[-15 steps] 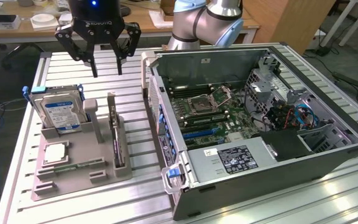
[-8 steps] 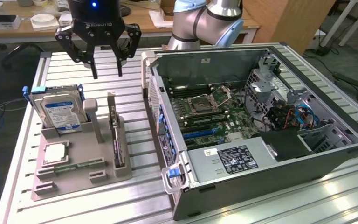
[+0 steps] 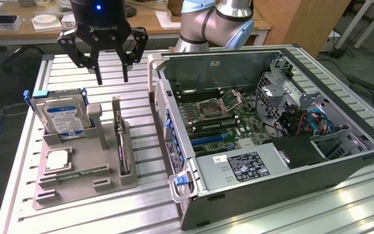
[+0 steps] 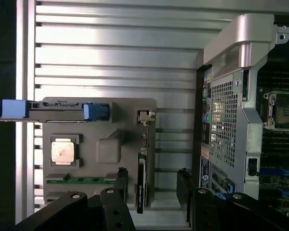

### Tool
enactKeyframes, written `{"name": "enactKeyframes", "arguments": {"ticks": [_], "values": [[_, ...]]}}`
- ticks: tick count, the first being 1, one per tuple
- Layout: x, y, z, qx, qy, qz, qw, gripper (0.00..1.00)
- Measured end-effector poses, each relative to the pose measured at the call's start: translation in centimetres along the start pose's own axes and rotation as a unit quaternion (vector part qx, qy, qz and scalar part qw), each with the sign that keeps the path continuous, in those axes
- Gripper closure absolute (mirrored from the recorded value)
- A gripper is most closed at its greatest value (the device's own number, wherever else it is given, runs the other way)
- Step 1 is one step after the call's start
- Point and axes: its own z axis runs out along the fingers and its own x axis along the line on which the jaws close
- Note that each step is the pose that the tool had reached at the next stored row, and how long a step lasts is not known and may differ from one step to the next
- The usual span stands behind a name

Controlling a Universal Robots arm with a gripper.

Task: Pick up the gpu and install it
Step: 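Pick up the gpu and move the gpu toward the slot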

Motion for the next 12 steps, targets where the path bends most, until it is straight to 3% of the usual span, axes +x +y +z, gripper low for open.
{"name": "enactKeyframes", "arguments": {"ticks": [12], "values": [[0.0,-0.57,0.39,0.0011,0.0,0.0,1.0,0.47]]}}
